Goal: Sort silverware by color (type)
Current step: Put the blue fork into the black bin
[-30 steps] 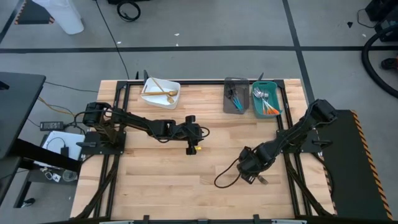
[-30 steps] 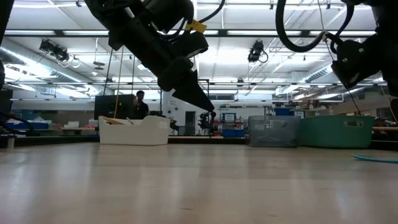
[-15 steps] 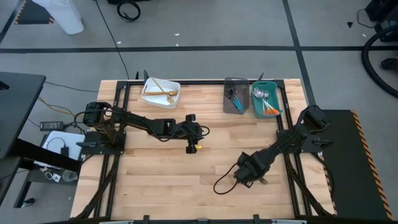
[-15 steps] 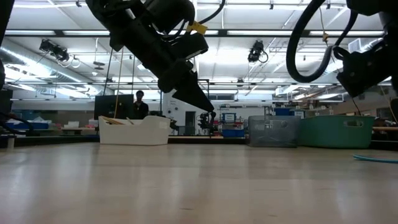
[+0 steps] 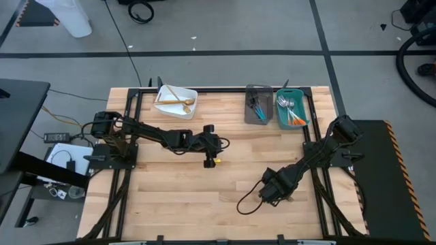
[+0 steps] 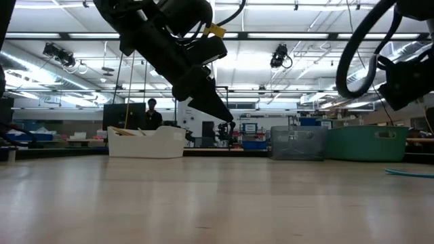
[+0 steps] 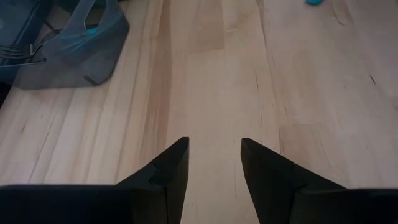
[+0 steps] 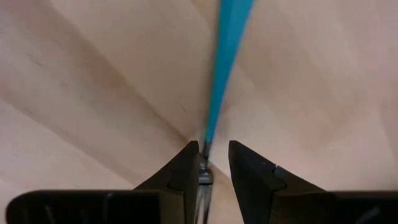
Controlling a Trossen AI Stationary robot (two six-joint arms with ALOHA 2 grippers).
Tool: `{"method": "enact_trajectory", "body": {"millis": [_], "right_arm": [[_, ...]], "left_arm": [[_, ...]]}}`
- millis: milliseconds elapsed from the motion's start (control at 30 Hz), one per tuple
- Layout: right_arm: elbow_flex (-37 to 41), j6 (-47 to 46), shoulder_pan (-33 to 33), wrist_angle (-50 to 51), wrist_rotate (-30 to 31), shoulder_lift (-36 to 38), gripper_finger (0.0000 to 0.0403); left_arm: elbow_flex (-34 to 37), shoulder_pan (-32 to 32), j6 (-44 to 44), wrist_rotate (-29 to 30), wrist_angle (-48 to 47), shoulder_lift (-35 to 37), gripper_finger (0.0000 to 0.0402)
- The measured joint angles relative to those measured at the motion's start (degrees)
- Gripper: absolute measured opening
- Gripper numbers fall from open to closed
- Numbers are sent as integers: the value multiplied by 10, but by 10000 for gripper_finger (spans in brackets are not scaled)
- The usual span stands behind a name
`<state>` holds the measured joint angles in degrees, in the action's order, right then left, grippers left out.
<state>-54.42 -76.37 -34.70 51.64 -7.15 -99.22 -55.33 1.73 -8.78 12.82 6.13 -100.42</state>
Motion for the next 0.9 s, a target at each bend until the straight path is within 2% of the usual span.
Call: {"method": "enact_trajectory", "body": {"millis": [333,533,733,900], "right_arm": [[26,12,0,-55,-17,4,79],[27,23,0,-66,-17,4,40],[29,28,0,-66,-7,11,9],[31,20,0,-50,31,42,14]], "left_arm": [[0,0,0,0,0,0,153],[0,0,1,-1,-1,0,153],[0,2,-31,-93,-6,0,153],[0,15,-85,-106,1,0,153]]}}
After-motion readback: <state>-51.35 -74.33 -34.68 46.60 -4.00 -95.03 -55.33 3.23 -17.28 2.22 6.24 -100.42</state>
